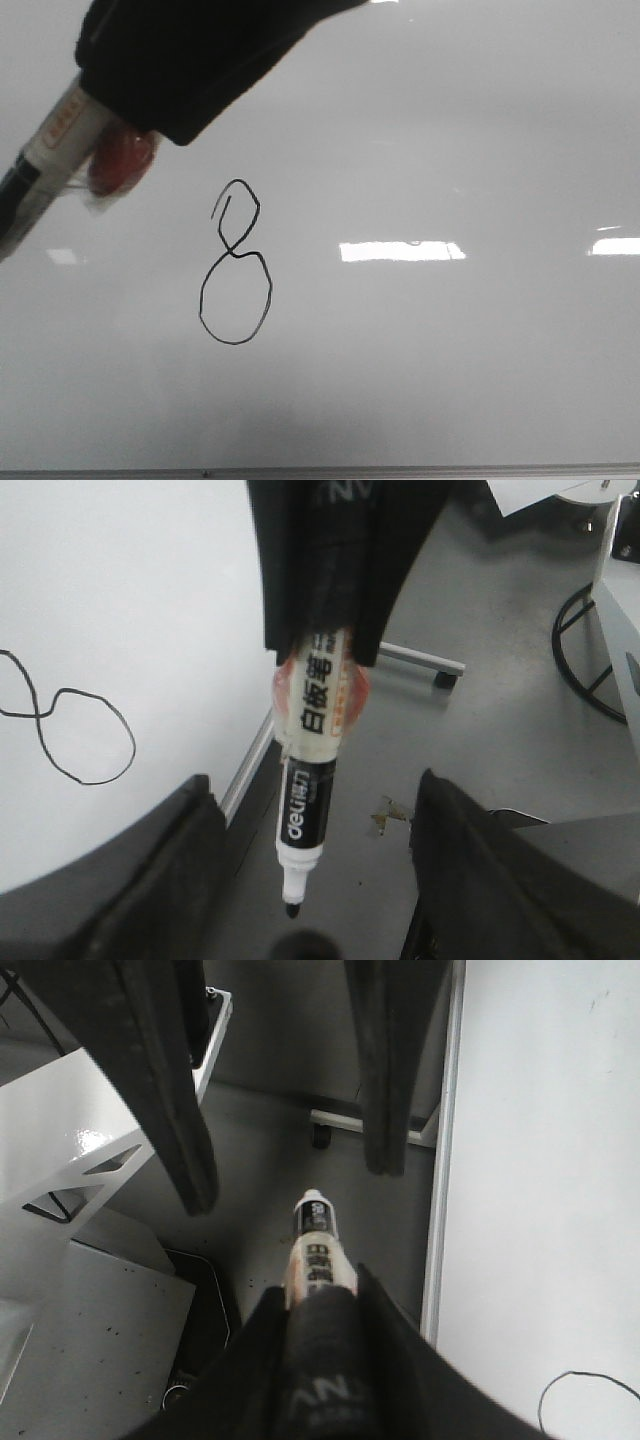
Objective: Write number 8 on whiteboard
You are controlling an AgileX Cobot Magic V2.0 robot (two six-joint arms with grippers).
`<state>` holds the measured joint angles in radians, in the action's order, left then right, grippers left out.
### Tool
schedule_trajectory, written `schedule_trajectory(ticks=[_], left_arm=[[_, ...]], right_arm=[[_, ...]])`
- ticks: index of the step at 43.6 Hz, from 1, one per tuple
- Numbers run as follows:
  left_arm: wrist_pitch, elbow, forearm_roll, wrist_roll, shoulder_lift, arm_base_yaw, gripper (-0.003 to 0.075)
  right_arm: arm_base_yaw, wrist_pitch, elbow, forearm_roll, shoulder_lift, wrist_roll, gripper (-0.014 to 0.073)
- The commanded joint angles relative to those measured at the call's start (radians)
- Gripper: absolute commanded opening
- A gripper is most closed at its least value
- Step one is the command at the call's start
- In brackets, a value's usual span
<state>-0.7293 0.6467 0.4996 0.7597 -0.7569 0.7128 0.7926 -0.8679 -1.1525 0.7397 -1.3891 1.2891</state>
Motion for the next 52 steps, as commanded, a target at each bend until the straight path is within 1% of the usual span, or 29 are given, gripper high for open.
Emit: schedule_trajectory(ticks=[1,6,11,19,21,29,38,40,42,46,48,52], left_arm=[[0.043,0.037,0.052,0.031,-0.006,-0.003,0.0331],[0.043,0.037,0.083,0.072,-0.011,-0.003,0.0291],[0.035,0.037,0.083,0.075,-0.029,-0.003,0.0291],[0.035,0.037,0.083,0.075,-0.045,-0.003,0.0286],[0.035,0.037,0.083,0.075,-0.045,-0.003,0.0265],[0.039,0.037,0.079,0.075,-0.045,-0.003,0.0116],[0.04,0.037,0.079,0.075,-0.045,-0.003,0.0006],[0.042,0.037,0.079,0.075,-0.045,-0.003,-0.0014],[0.042,0.037,0.079,0.075,-0.045,-0.003,-0.0021],[0.042,0.037,0.079,0.075,-0.045,-0.003,-0.0021],[0.042,0.037,0.079,0.075,-0.045,-0.003,-0.0021],[0.043,0.037,0.079,0.063,-0.047,-0.003,-0.0021]], right_arm=[[0.012,0.039,-0.031,0.055,0.038,0.01,-0.0067],[0.02,0.054,-0.031,0.085,0.038,0.01,-0.0067],[0.02,0.058,-0.031,0.118,0.038,0.01,-0.0067],[0.02,0.046,-0.031,0.12,0.038,0.01,-0.0067],[0.02,0.043,-0.031,0.12,0.038,0.01,-0.0067],[0.02,0.038,-0.031,0.086,0.037,0.01,-0.0067],[0.02,0.044,-0.031,0.096,0.037,0.01,-0.006],[0.02,0.047,-0.031,0.097,0.037,0.01,-0.0028],[0.02,0.052,-0.031,0.098,0.037,0.009,0.0044],[0.02,0.067,-0.031,0.111,0.037,-0.001,0.0241],[0.018,0.073,-0.031,0.125,0.039,-0.002,0.0354],[0.018,0.11,-0.031,0.136,0.051,-0.006,0.0517]])
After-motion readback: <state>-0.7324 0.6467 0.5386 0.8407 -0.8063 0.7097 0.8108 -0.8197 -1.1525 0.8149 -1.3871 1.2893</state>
